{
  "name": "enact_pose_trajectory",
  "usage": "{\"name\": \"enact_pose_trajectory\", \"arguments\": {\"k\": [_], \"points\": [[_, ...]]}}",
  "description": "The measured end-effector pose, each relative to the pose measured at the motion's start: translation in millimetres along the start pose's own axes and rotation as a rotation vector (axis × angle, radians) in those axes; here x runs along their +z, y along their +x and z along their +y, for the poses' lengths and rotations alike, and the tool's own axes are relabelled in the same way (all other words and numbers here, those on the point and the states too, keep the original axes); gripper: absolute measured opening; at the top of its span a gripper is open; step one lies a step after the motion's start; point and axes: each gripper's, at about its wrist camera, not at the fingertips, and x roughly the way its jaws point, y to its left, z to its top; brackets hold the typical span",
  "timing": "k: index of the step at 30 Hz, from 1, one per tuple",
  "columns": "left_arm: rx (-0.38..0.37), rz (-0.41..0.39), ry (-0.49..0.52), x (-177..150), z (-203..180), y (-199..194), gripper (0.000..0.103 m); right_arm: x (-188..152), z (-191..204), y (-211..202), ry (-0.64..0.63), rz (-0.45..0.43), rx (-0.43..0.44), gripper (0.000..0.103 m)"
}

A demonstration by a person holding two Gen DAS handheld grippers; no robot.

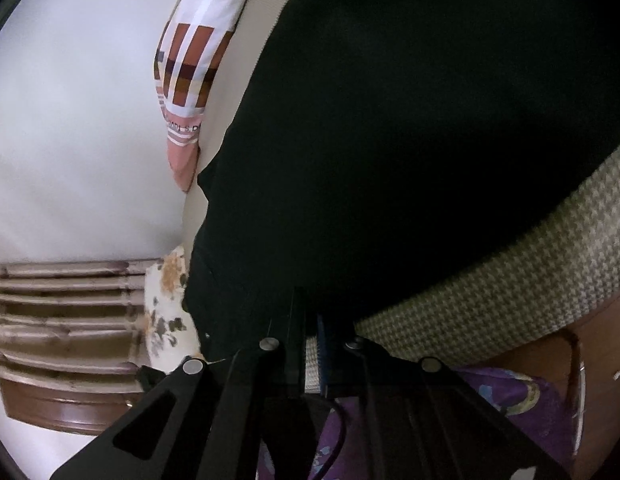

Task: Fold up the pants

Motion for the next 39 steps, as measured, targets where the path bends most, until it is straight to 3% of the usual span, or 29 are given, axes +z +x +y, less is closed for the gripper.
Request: {"name": "enact_pose_trajectory", "arguments": {"k": [1, 5, 9, 12, 17, 19, 21, 22, 26, 28, 30, 34, 39], "points": [[0.006, 0.009, 0.005, 2, -1, 3, 0.034, 0, -3, -1, 0.016, 0.004, 0.014, 0.006], [0.072, -0.039, 0.078, 5, -16, 1, 0.032, 1, -9, 0, 0.064, 0.011, 0.049, 0.005], [0.092, -0.132, 0.126, 12, -27, -13, 0.028, -1, -2, 0, 0.026, 0.009, 0.035, 0.009], [0.124, -0.104, 0.109, 10, -17, 0, 0.026, -1, -3, 2, 0.024, 0.011, 0.039, 0.006], [0.099, -0.113, 0.094, 7, -2, 4, 0.026, 0, -5, 2, 0.026, 0.018, 0.046, 0.005], [0.107, -0.122, 0.102, 6, -5, 4, 0.026, 2, -7, 2, 0.046, 0.05, 0.071, 0.01], [0.097, -0.125, 0.083, 6, -3, 3, 0.027, -2, -5, 0, 0.062, 0.108, 0.113, 0.021], [0.09, -0.125, 0.075, 6, -2, 3, 0.028, -5, 0, -2, 0.035, 0.129, 0.112, 0.022], [0.083, -0.136, 0.051, 4, 2, 2, 0.037, -13, 69, -19, -0.309, 0.19, 0.079, 0.025], [0.09, -0.132, 0.027, 3, 5, 3, 0.053, 0, 104, -23, -0.443, 0.147, 0.07, 0.048], [0.064, -0.125, -0.016, 4, 12, 4, 0.054, 22, 135, -16, -0.558, 0.081, 0.048, 0.051], [0.066, -0.131, -0.028, 6, 12, 0, 0.056, 62, 178, 32, -0.714, 0.081, 0.011, 0.051], [0.16, -0.209, 0.054, 5, -11, -13, 0.056, 85, 208, 105, -0.918, 0.123, -0.155, 0.05]]}}
